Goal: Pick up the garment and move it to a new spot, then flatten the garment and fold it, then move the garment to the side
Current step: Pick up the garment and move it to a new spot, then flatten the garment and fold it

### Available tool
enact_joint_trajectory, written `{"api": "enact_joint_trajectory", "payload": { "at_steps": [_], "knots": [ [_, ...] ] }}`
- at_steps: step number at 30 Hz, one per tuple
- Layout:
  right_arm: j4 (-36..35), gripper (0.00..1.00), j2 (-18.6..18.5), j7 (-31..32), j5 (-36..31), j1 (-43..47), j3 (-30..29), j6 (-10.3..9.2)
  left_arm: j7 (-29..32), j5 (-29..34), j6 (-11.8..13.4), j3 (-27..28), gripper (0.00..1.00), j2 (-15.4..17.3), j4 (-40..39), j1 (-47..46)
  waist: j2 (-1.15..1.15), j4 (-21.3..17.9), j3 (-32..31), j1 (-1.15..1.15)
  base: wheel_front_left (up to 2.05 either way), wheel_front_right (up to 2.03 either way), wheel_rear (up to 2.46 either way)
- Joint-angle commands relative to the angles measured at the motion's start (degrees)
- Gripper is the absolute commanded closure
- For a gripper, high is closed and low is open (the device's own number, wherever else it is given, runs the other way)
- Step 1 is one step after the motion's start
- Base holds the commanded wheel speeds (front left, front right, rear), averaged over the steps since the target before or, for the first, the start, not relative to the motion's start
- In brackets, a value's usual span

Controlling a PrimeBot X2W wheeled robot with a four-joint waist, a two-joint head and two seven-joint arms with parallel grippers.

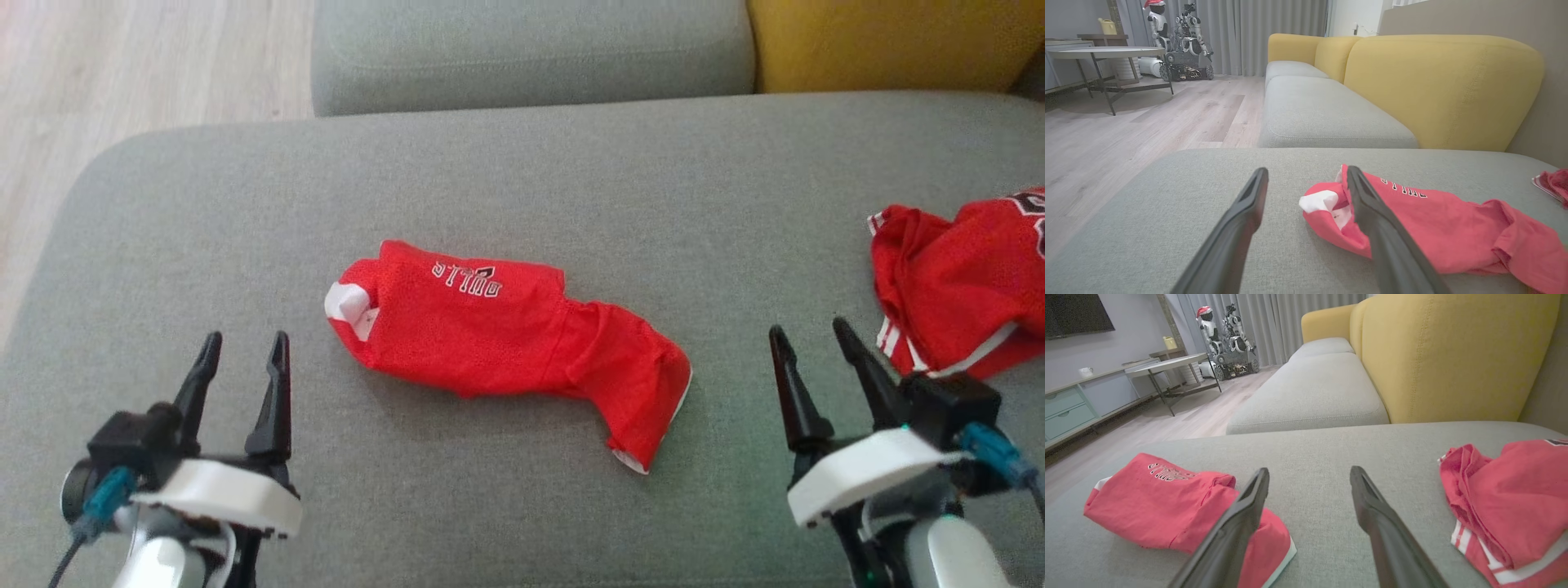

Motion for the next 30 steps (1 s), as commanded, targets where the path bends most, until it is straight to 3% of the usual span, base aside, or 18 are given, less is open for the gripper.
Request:
{"api": "enact_joint_trajectory", "payload": {
  "at_steps": [1, 13, 30],
  "knots": [
    [-2.15, 0.0, -0.19, 0.31, -0.25, -0.63, 1.08, -0.04, 0.1, -0.28, -0.04, 2.22, 0.0, 1.65, -2.33, -1.55, 0.0, 0.04, -0.67, 0.0, 0.0, 0.0, 0.0],
    [-3.53, 0.0, -0.19, 1.29, -0.11, 2.65, 0.88, -0.04, 2.03, -0.59, 1.39, 1.55, 0.0, 2.43, -7.17, 3.87, 0.0, 0.09, -2.73, 0.0, 0.0, 0.0, 0.0],
    [-3.78, 0.0, -0.19, 1.97, -0.06, 3.13, 0.94, -0.04, 2.61, -0.88, 2.23, 1.0, 0.0, 2.85, -8.69, 4.68, 0.0, 0.18, -2.63, 0.0, 0.0, 0.0, 0.0]
  ]
}}
